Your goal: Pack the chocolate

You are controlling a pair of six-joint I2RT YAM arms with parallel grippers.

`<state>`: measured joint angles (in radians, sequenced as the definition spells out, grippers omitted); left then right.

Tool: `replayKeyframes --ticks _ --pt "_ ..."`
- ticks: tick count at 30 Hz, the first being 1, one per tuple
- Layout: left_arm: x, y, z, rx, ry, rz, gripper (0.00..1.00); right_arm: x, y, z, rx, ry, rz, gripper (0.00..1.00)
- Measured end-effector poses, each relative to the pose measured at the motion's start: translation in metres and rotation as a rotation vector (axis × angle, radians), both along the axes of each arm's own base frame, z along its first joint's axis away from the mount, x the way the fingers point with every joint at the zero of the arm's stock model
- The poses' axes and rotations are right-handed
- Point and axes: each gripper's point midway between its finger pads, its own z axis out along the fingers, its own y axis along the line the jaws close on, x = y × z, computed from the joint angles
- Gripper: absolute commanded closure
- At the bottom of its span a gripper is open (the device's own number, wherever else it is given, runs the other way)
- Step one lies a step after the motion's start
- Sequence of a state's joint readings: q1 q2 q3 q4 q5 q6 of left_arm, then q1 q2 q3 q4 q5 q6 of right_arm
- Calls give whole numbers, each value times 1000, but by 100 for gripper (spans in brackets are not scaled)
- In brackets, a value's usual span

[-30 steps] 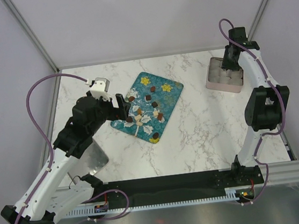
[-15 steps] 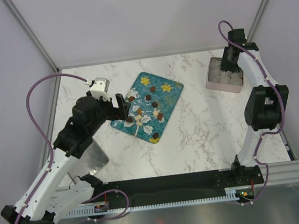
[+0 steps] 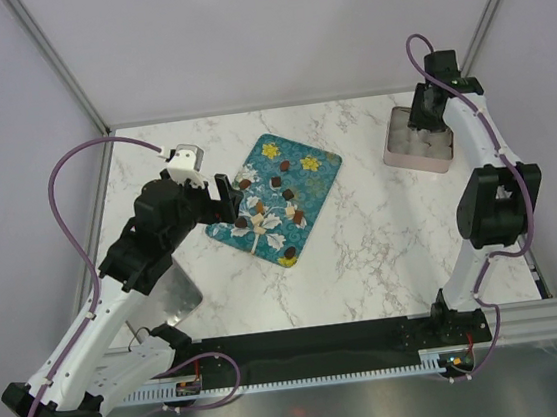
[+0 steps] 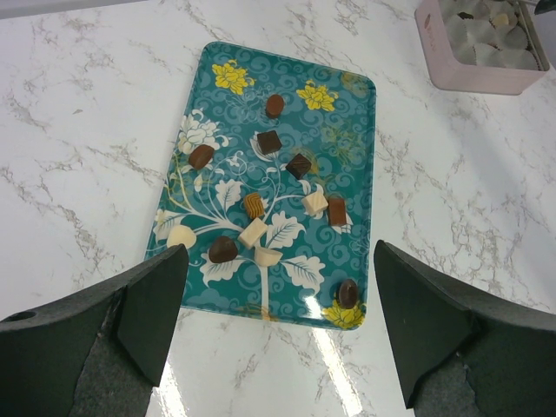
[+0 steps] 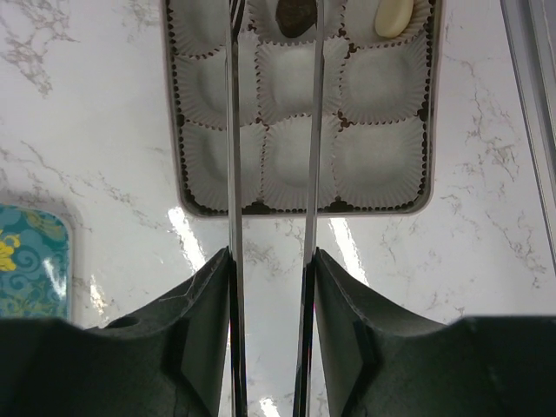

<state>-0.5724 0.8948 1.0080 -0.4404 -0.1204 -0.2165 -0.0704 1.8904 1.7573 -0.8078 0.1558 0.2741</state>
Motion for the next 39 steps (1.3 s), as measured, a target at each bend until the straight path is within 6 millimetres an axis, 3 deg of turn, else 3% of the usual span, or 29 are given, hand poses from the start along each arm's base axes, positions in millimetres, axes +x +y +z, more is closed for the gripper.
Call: replayKeyframes --ticks 4,8,13,17,25,39 --pt "0 0 0 0 0 0 5 -3 28 27 -2 -60 60 53" --pt "0 0 0 0 0 0 5 -13 103 50 5 -126 232 53" --pt "0 0 0 0 0 2 5 -46 212 42 60 -137 507 53" --pt "1 1 0 1 -1 5 5 -73 261 27 87 -108 643 53" --pt "1 2 0 2 -1 10 5 -92 295 14 100 -101 730 52" --pt "1 2 0 2 -1 10 5 -92 301 -40 73 -11 735 51"
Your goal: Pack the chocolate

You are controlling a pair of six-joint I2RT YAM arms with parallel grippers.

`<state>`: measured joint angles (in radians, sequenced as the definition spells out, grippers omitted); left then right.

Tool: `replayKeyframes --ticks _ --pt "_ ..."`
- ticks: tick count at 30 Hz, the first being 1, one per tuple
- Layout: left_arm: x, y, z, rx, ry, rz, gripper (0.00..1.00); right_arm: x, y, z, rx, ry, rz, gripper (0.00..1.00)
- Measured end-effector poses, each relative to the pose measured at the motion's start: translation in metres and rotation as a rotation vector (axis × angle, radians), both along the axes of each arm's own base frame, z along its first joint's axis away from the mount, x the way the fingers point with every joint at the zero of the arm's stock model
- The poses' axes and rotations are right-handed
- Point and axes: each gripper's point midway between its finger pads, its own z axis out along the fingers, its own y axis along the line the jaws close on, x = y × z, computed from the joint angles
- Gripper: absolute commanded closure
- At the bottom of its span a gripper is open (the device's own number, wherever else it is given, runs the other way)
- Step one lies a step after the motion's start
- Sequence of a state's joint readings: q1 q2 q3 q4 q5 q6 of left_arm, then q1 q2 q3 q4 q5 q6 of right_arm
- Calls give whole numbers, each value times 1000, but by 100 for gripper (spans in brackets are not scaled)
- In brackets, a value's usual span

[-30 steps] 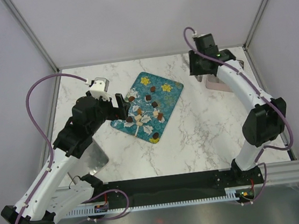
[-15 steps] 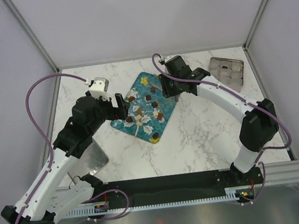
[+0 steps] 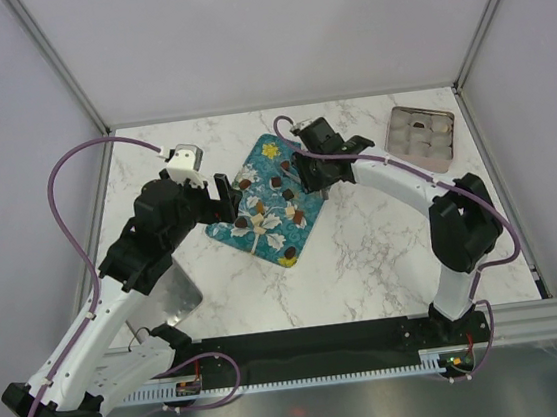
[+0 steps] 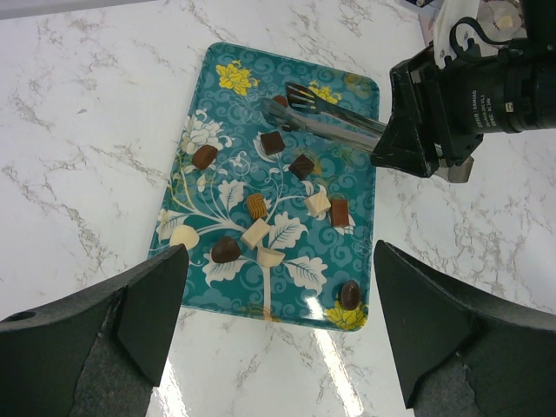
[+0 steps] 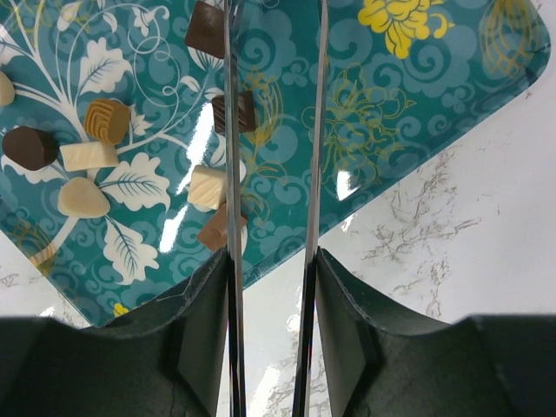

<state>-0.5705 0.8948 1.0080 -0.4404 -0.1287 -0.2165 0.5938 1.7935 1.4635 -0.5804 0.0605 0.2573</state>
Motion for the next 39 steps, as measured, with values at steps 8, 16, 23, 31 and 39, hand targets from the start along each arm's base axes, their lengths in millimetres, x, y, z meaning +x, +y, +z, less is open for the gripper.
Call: replayKeyframes --ticks 8,16,23,31,39 --pt "0 0 0 0 0 1 5 -1 5 -11 -9 14 11 51" --pt "0 1 0 0 0 3 5 1 8 -12 -4 7 12 55" --pt "1 1 0 0 0 4 5 1 8 -13 -6 9 12 60" --pt "1 1 0 0 0 5 5 1 8 -13 -6 10 12 62" --pt "1 2 0 0 0 5 5 -2 3 -10 -23 11 7 64"
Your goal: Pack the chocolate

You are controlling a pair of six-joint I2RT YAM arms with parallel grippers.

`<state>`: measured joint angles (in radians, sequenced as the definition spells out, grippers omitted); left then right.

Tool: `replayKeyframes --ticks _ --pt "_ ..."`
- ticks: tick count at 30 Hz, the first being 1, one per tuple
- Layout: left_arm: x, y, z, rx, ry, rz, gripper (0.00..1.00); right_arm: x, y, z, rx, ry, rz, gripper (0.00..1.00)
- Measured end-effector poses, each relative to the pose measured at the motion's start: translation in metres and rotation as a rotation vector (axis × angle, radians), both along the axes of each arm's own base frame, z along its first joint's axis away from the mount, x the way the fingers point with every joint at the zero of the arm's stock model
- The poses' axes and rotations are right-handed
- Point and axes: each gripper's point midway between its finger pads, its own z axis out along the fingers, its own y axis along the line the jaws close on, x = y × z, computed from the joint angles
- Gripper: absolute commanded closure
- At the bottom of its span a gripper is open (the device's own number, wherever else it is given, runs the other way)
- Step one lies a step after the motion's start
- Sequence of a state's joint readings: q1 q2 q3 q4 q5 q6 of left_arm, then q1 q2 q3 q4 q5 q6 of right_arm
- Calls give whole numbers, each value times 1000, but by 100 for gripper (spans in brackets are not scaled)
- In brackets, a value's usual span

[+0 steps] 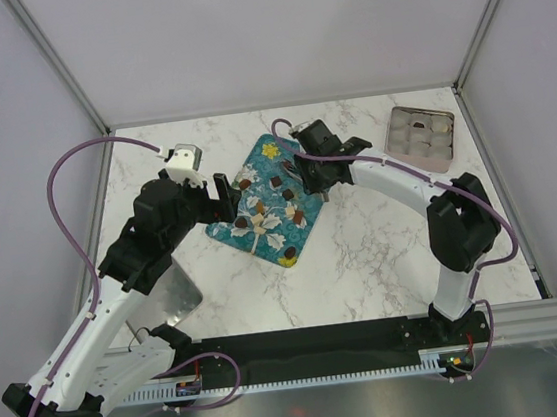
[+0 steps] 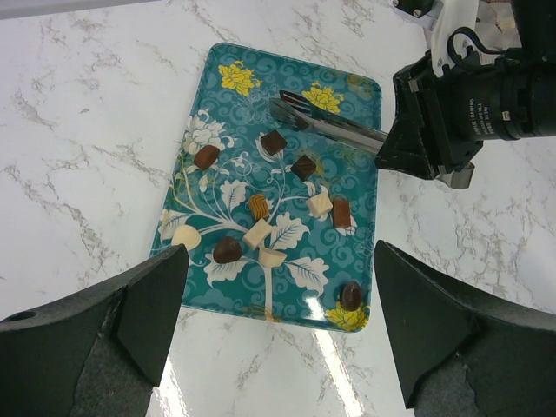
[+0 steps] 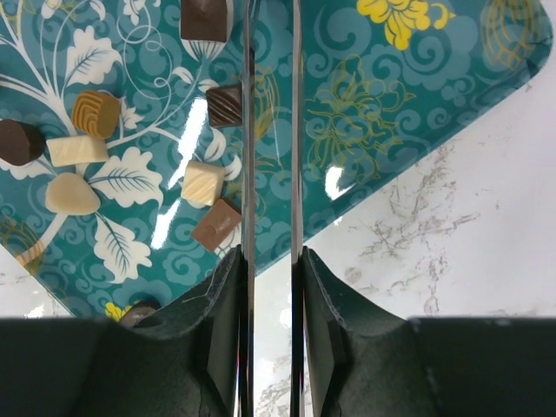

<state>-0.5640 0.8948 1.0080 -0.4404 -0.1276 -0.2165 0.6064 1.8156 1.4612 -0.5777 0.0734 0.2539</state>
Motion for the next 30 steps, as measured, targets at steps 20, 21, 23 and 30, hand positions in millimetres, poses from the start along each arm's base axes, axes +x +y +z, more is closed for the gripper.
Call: replayKeyframes --ticks 20,21,23,30 --pt "0 0 0 -1 0 -2 5 32 -194 80 -65 -124 -447 64" --pt "0 0 0 -1 1 -4 5 32 -204 79 -76 -120 -475 64" --pt "0 -1 0 -2 1 -5 5 32 -218 76 -91 -109 -515 64" --pt "0 -1 0 -2 2 -5 5 46 -249 73 -107 -89 -610 64"
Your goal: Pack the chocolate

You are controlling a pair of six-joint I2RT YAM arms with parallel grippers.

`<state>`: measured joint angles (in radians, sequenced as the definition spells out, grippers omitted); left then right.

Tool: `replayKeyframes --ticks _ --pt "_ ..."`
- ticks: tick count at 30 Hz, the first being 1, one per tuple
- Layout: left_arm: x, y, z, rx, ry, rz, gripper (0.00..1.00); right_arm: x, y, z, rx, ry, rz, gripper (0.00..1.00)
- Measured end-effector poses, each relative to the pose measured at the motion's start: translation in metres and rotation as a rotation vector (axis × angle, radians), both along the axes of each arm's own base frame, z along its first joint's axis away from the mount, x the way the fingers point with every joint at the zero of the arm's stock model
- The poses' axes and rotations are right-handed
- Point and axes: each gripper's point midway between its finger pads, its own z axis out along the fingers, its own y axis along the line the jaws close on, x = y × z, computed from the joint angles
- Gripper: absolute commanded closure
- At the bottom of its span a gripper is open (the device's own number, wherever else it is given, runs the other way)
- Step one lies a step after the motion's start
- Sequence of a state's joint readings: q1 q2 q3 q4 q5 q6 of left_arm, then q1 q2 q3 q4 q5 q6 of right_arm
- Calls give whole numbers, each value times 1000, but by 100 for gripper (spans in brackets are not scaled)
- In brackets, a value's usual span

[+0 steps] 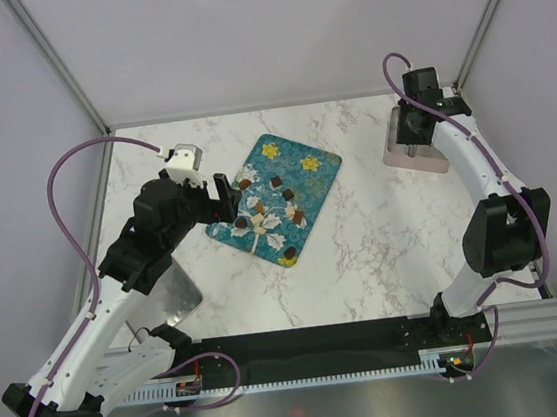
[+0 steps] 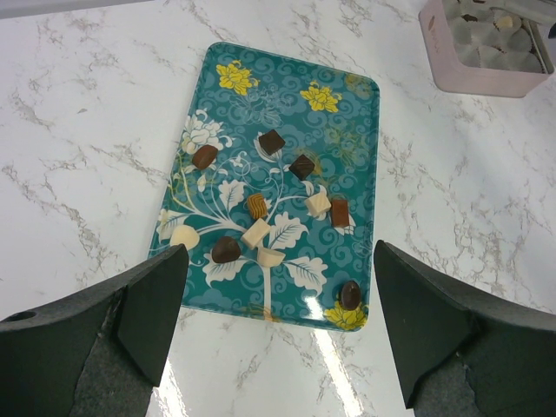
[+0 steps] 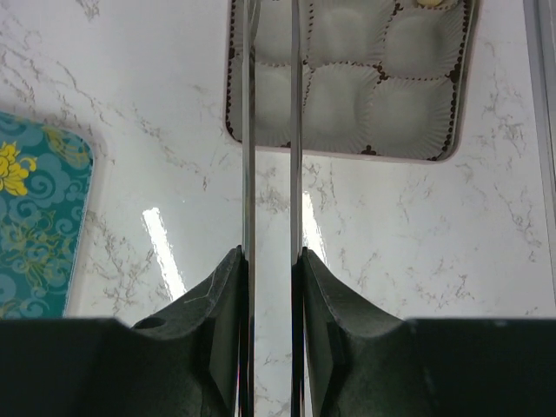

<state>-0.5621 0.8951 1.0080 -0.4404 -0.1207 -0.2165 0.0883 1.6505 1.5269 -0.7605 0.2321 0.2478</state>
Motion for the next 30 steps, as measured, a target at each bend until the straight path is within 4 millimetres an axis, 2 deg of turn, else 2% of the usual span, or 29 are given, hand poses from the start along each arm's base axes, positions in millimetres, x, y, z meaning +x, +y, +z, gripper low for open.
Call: replayKeyframes --ticks 5,11,22,30 --pt "0 0 0 0 0 -1 5 12 -17 0 3 -4 -48 64" --pt "0 -1 0 -1 2 -3 5 23 -28 -7 15 4 -75 63" --pt "0 -1 -1 -3 6 -10 5 46 -19 -26 71 23 -42 62" --pt "1 -2 -3 0 12 -9 5 53 -17 -40 83 40 -38 60"
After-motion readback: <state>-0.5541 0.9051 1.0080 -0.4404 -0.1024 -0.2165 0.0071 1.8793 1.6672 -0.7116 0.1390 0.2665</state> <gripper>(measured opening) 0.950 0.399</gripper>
